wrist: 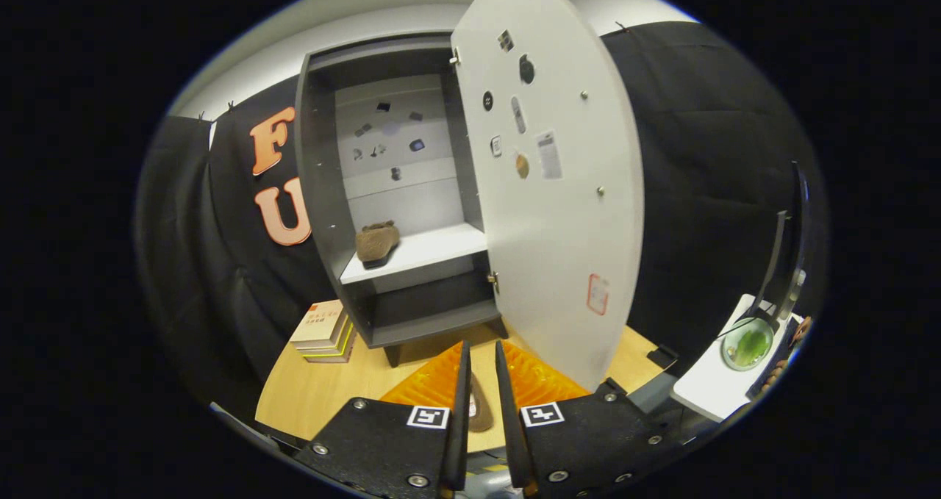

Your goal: Open the shoe cabinet door, grab the shoes and put them into the shoe cabinet, then close the shoe cabinet door.

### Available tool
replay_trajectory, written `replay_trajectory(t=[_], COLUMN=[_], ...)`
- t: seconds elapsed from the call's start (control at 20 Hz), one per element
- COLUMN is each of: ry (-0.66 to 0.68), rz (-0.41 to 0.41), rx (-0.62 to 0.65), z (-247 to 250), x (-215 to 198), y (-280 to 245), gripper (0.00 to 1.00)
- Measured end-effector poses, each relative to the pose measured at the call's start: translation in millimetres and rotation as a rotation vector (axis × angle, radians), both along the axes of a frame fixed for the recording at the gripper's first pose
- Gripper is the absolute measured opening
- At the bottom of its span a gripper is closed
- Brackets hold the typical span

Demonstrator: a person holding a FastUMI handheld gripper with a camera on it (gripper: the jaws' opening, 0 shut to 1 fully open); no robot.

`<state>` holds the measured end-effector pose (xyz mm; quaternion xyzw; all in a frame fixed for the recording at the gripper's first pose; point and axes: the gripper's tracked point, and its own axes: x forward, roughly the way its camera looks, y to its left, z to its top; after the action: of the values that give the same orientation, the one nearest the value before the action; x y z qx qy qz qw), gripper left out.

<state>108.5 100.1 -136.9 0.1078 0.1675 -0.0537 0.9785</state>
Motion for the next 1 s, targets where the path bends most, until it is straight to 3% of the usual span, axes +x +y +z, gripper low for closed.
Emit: replay_trajectory(t=[0.25,0.65,1.0], ry=[0.112,0.362,0.526], rz=[0.152,0.343,0.411], rx=[-0.001,-0.078,-0.063], z=[-70.9,-208.7,-298.9], x=[28.2,79.2,118.3], y=[49.1,85.3,94.4], gripper=[0.22,0.22,0.22])
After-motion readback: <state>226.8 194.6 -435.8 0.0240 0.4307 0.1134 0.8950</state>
